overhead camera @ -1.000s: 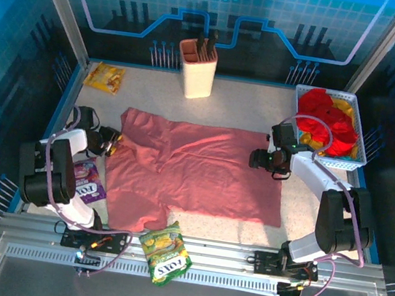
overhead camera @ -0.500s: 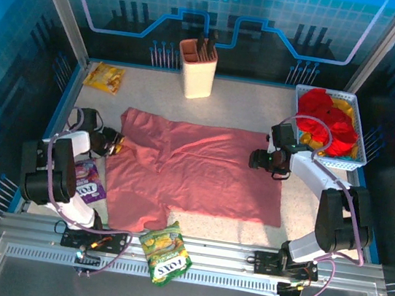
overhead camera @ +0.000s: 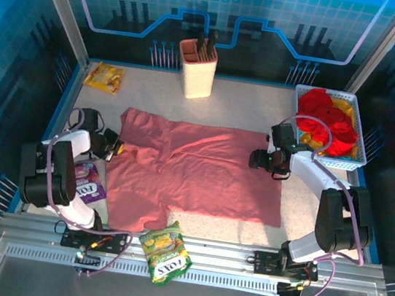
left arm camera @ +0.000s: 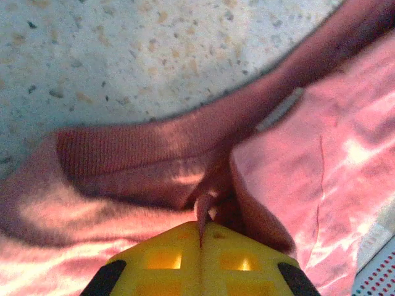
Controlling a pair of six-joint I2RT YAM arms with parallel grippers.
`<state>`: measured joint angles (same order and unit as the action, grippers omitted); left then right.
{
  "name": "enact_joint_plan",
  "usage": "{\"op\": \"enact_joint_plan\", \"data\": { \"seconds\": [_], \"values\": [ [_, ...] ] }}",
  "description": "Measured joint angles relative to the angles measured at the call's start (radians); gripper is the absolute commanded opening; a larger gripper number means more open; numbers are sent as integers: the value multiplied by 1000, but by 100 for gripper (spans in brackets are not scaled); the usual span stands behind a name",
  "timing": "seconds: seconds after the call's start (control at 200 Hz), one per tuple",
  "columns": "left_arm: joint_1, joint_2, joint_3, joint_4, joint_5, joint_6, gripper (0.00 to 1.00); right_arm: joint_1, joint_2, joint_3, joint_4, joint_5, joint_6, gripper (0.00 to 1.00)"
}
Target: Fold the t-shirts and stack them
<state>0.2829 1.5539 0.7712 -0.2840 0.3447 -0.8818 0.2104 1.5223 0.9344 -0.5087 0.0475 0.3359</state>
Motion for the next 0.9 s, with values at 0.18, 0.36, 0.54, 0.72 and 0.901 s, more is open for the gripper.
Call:
{"op": "enact_joint_plan", "data": {
  "seconds": [0.18, 0.36, 0.54, 0.72, 0.901],
  "values": [
    [0, -113, 68, -139, -6, 72, 0, -1, -8, -15, 1, 0, 0, 76],
    [0, -157, 65, -227, -6, 100, 2, -2, -8, -24, 4, 0, 0, 76],
    [-1, -183, 22, -281, -4, 104, 18, -2, -8, -32, 15, 0, 0, 76],
    [-11, -209, 23, -363, -60, 155, 61, -2, -8, -33, 23, -3, 0, 76],
    [-72, -263, 92, -431, -195, 202, 62, -1, -8, -29, 21, -2, 5, 80]
  ]
}}
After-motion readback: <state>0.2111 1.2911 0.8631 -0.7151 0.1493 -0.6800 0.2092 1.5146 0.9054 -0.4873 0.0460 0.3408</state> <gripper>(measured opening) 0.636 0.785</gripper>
